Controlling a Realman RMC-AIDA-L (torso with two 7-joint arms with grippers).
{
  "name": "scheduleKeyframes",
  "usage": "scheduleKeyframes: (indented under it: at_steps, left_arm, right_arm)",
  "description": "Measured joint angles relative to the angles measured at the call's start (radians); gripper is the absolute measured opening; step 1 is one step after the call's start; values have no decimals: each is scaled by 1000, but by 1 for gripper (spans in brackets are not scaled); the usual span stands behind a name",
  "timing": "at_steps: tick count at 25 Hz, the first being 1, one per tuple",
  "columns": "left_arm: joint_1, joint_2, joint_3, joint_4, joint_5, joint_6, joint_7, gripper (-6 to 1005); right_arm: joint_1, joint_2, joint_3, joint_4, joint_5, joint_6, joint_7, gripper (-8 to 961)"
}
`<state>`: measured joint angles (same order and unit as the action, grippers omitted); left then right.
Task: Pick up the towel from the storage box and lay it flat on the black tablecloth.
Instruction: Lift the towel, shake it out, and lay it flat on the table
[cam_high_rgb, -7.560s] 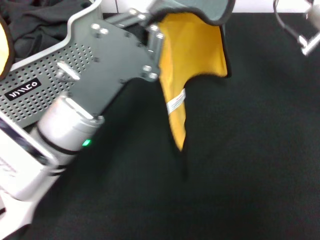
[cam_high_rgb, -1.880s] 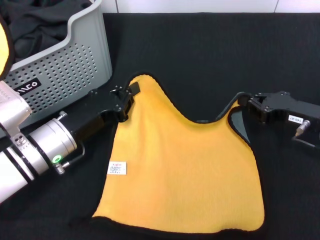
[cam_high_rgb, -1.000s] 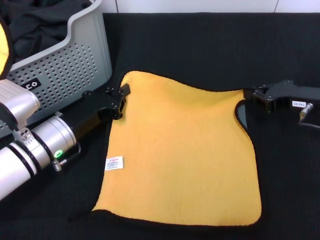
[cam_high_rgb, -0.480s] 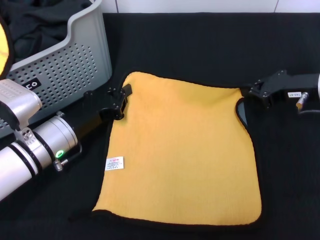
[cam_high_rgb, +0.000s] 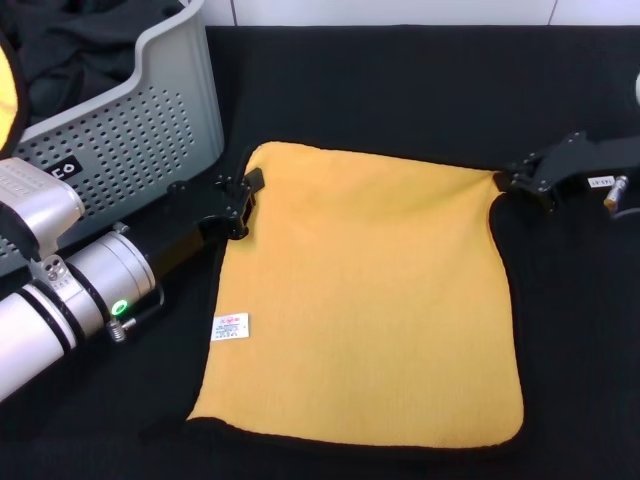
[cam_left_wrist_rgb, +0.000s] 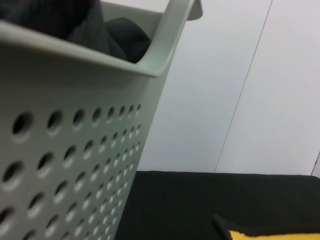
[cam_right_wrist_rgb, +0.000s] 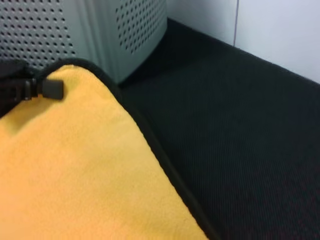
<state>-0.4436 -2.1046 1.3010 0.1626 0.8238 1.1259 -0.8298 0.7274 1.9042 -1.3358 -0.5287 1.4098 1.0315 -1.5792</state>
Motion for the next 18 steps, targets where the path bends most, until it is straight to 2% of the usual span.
scheduleKeyframes:
  at_steps: [7, 13, 15, 18]
  left_arm:
    - [0, 0, 1, 0, 5, 3, 34, 29]
    - [4, 0, 1, 0, 7, 9, 48, 52]
    - [9, 0, 1, 2, 7, 9, 49, 64]
    - [18, 0, 0, 7, 4, 13, 50, 252]
  right_arm:
    - [-19, 17, 0, -37, -3, -69, 1, 61]
    - [-84, 33, 34, -131, -3, -72, 1, 235]
    - [-108, 37, 58, -157, -3, -68, 1, 324]
    - [-140, 43, 85, -185, -6, -67, 0, 457]
